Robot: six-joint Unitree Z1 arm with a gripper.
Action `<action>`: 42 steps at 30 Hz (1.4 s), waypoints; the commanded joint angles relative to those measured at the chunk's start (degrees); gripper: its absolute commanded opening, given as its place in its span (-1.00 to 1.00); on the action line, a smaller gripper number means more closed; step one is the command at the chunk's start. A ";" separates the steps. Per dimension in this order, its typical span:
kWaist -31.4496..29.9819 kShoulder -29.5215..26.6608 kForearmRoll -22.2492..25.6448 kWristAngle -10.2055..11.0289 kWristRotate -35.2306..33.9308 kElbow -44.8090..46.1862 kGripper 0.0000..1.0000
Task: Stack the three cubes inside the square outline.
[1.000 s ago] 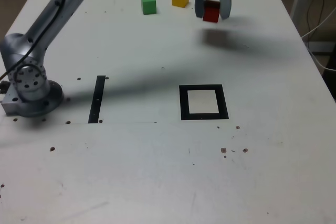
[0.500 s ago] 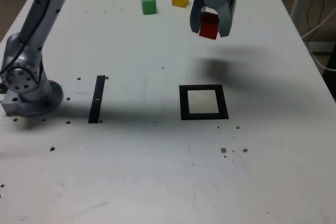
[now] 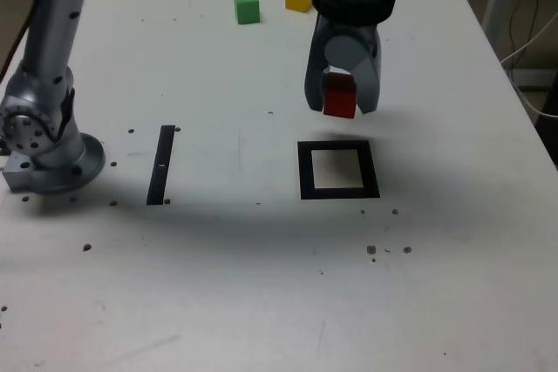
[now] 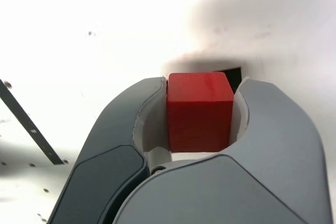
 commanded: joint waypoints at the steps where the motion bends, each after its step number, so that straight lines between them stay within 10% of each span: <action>1: -0.19 -0.36 -0.33 -0.28 -1.18 0.71 -0.44; 42: -6.19 -2.28 -14.23 -3.88 -12.32 13.70 -0.35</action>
